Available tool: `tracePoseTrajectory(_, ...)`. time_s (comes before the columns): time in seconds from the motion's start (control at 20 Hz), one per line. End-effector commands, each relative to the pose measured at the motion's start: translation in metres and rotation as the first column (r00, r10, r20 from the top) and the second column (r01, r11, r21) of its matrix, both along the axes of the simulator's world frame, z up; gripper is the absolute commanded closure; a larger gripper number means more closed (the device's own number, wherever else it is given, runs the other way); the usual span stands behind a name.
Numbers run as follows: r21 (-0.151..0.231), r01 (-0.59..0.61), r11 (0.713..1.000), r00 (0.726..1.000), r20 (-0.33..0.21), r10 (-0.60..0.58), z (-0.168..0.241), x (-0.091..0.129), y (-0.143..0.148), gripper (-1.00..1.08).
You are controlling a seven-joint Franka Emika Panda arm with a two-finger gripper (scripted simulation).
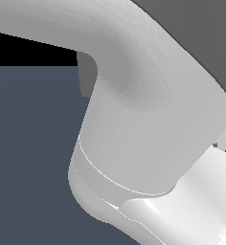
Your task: Turn on the faucet by rotating a designated handle.
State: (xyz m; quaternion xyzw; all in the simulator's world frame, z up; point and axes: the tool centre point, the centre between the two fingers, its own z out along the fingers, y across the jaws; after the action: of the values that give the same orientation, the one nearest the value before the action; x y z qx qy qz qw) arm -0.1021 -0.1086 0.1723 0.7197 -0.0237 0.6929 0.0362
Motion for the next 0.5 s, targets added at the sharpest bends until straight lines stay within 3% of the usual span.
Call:
tracePoseTrajectory(0.0, -0.002, 0.008, 1.0, 1.0, 0.016, -0.008, 0.014, 0.001, -0.004, 1.08)
tracePoseTrajectory(0.45, -0.007, 0.007, 1.0, 1.0, 0.021, -0.007, 0.046, 0.003, -0.008, 1.08)
